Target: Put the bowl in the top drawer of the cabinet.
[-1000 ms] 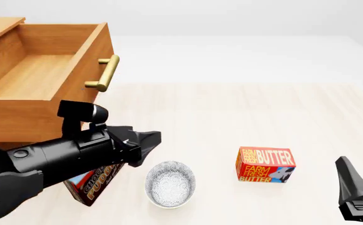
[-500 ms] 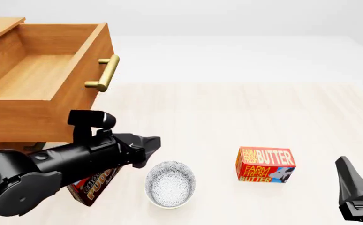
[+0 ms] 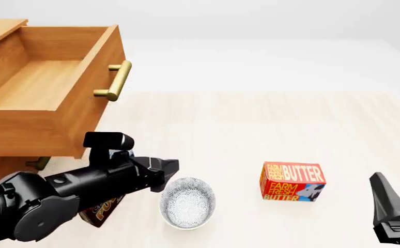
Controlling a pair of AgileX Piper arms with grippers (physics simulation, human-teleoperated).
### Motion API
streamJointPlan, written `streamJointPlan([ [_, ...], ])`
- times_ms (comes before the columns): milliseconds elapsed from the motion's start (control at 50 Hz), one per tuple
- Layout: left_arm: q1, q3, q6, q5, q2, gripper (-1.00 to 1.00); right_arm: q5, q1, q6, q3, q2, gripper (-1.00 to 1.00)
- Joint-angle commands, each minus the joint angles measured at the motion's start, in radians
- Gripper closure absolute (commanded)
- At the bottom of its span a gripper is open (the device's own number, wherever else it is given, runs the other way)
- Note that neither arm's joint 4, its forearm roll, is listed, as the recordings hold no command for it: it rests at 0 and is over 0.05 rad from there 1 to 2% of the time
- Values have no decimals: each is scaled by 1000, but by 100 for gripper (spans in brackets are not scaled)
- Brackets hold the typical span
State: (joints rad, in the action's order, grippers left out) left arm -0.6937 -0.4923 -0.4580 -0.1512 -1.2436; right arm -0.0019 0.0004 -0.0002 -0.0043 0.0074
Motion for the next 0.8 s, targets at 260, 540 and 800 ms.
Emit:
streamJointPlan([
  [260, -5, 33, -22, -65, -60, -100, 0, 0, 0, 0, 0, -100],
  [540, -6, 56, -40, -133, -132, -100, 0, 0, 0, 0, 0, -100],
  [800, 3, 59, -47, -173, -189, -100, 0, 0, 0, 0, 0, -100],
])
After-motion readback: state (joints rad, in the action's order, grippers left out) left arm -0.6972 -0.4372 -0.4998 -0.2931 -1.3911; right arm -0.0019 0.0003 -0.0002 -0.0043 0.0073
